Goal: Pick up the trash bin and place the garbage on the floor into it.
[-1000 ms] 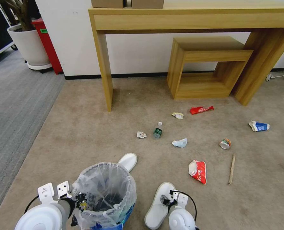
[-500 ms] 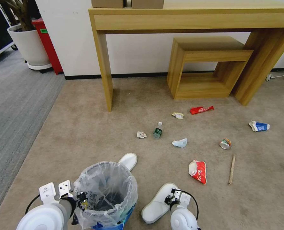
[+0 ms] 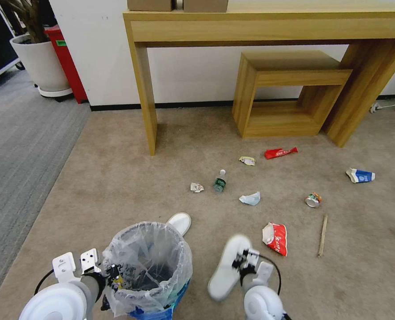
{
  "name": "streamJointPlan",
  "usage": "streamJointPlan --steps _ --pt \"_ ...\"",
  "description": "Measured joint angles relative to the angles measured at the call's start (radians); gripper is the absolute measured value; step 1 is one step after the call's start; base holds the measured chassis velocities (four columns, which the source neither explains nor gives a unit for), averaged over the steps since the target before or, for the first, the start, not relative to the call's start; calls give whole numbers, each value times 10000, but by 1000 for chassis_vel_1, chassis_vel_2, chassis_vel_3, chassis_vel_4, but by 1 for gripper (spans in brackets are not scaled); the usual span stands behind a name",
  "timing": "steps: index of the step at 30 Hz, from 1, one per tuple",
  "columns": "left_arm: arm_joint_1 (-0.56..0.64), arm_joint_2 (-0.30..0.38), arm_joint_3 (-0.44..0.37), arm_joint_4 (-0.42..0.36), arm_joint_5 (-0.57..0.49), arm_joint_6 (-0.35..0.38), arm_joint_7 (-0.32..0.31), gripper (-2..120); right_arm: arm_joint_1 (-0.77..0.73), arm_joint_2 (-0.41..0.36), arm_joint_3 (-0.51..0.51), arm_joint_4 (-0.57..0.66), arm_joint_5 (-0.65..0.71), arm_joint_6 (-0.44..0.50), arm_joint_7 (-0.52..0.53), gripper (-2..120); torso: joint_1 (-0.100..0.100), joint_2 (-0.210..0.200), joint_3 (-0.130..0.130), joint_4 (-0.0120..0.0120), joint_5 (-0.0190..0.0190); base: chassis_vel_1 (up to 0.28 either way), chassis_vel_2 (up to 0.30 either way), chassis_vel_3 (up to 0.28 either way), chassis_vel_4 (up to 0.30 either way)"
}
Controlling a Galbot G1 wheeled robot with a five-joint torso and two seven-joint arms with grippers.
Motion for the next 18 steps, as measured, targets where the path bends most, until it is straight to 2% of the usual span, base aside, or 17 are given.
streamJointPlan --steps 1,3,4,7,8,11,15,18 --pt "0 0 0 0 0 0 0 0 0 0 0 0 0 0 0 0 0 0 0 0 0 0 0 0 0" --pt "-63 -53 22 12 -75 -6 -20 0 1 -431 579 548 -701 1233 -1593 0 0 0 0 -1 2 0 0 0 0" --pt "-63 -53 22 12 -75 -6 -20 0 1 -431 579 548 -701 1233 -1593 0 0 0 0 -1 2 0 0 0 0" --pt "-175 -162 119 90 -104 -9 -26 0 65 -1046 1125 1199 -1132 2391 -3744 0 0 0 0 -1 -2 0 0 0 0" --pt "-175 -162 119 90 -104 -9 -26 0 65 -1046 1125 1199 -1132 2391 -3744 0 0 0 0 -1 -2 0 0 0 0" --pt "-263 -277 151 98 -107 -9 -29 0 203 -1609 1312 2108 -891 2766 -5487 0 0 0 1 0 0 0 0 0 0" --pt "-264 -317 139 47 -112 -9 -29 0 226 -1831 1272 2580 -329 2727 -6026 0 0 0 0 0 0 0 0 0 0" --pt "-311 -404 75 -70 -154 -9 -10 0 427 -2168 905 3061 735 2559 -6689 0 0 1 0 -2 0 0 0 0 0"
